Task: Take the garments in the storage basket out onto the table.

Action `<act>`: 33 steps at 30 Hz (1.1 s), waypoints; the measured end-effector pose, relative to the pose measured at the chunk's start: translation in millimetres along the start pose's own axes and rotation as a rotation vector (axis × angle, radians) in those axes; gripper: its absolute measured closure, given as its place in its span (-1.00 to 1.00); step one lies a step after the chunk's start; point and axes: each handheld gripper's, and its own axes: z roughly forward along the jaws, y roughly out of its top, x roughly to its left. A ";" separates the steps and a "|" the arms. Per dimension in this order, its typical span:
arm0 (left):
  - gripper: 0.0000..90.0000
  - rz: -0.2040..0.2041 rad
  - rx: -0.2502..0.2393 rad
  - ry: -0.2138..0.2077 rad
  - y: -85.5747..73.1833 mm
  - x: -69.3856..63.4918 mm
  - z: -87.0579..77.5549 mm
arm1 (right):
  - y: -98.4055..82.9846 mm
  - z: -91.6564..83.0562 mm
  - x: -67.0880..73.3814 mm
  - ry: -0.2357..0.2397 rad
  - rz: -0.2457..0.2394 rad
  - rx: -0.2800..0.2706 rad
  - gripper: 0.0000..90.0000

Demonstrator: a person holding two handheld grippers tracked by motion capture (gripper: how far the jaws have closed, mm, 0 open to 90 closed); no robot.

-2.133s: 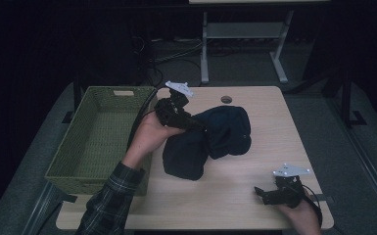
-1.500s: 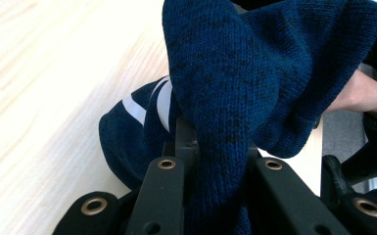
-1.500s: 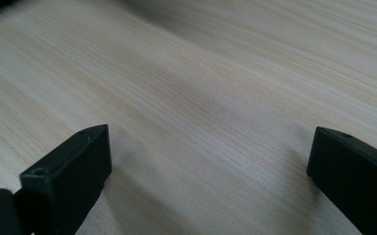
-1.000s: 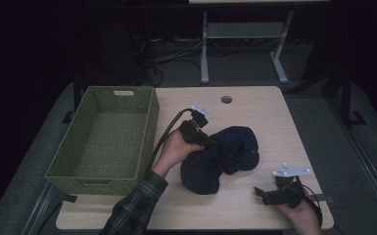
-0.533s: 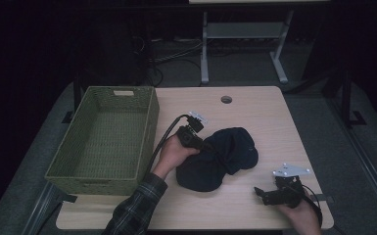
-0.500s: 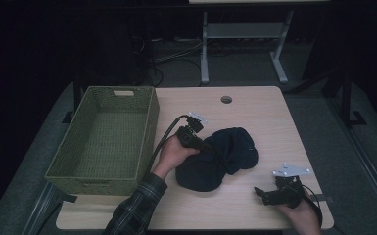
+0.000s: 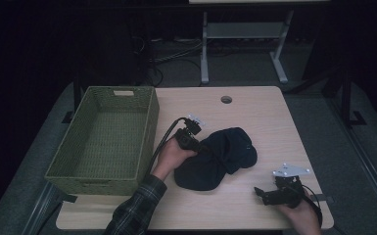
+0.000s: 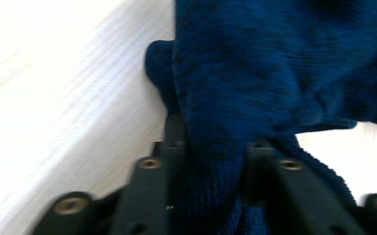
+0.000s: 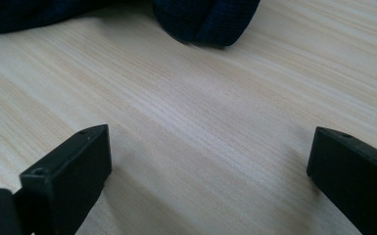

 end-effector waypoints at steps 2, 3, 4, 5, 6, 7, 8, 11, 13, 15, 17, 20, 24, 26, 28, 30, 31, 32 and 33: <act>0.27 -0.004 -0.004 0.015 0.0 -0.2 -4.2 | 0.0 0.0 0.0 0.001 -0.002 -0.001 -0.95; 0.15 -0.004 -0.004 0.015 0.0 -0.2 -4.2 | 0.0 0.0 0.1 0.001 -0.001 0.000 -0.95; 0.06 -0.001 -0.004 0.030 0.1 -0.6 -7.5 | 0.0 0.0 0.1 0.001 -0.001 0.000 -0.95; 0.06 0.000 -0.007 0.040 0.0 -2.4 -10.4 | 0.0 0.0 0.0 0.001 -0.001 0.000 -0.95; -0.09 0.011 -0.015 0.060 0.0 -6.3 -16.8 | 0.0 0.0 0.0 0.001 -0.002 0.000 -0.95; -0.16 0.018 -0.015 0.067 0.1 -8.1 -19.6 | 0.0 0.0 0.0 0.001 -0.002 0.000 -0.95; -0.20 0.018 -0.015 0.067 0.1 -8.1 -19.6 | 0.0 0.0 0.0 0.001 -0.002 0.000 -0.95; -0.29 0.045 -0.042 0.102 -0.6 -17.1 -31.6 | 0.0 0.0 0.0 0.001 -0.002 0.000 -0.95; -0.35 0.051 -0.072 0.109 -1.8 -23.6 -43.0 | 0.0 0.0 -0.1 0.001 -0.003 0.000 -0.95; -0.38 0.062 -0.089 0.107 -2.7 -26.8 -50.9 | 0.0 0.0 0.0 0.001 -0.003 0.000 -0.95; -0.38 0.069 -0.112 0.110 -3.7 -31.9 -58.6 | 0.0 0.0 0.0 0.001 -0.002 0.000 -0.95; -0.29 0.086 -0.126 0.114 -6.1 -39.5 -67.1 | 0.0 0.0 0.0 0.000 -0.001 0.000 -0.95; -0.01 0.104 -0.144 0.116 -14.3 -48.9 -79.7 | 0.0 0.0 0.0 0.000 -0.001 0.000 -0.95; 0.26 0.112 -0.143 0.111 -17.1 -50.7 -82.6 | -0.1 0.0 0.0 0.001 -0.002 0.000 -0.95; 0.49 0.116 -0.142 0.102 -23.7 -54.9 -86.0 | 0.0 0.0 0.0 0.001 -0.002 0.000 -0.95; 0.70 0.122 -0.135 0.081 -31.7 -58.6 -86.5 | 0.0 -0.1 0.0 0.002 -0.003 -0.001 -0.95; 0.76 0.128 -0.126 0.076 -38.3 -61.5 -84.5 | 0.0 -0.1 0.0 0.000 -0.002 0.000 -0.95; 0.83 0.128 -0.126 0.076 -38.3 -61.5 -84.5 | 0.0 -0.1 0.0 0.000 -0.003 0.000 -0.95; 0.83 0.134 -0.118 0.075 -42.9 -63.2 -82.2 | 0.0 -0.1 0.0 0.000 -0.003 0.000 -0.95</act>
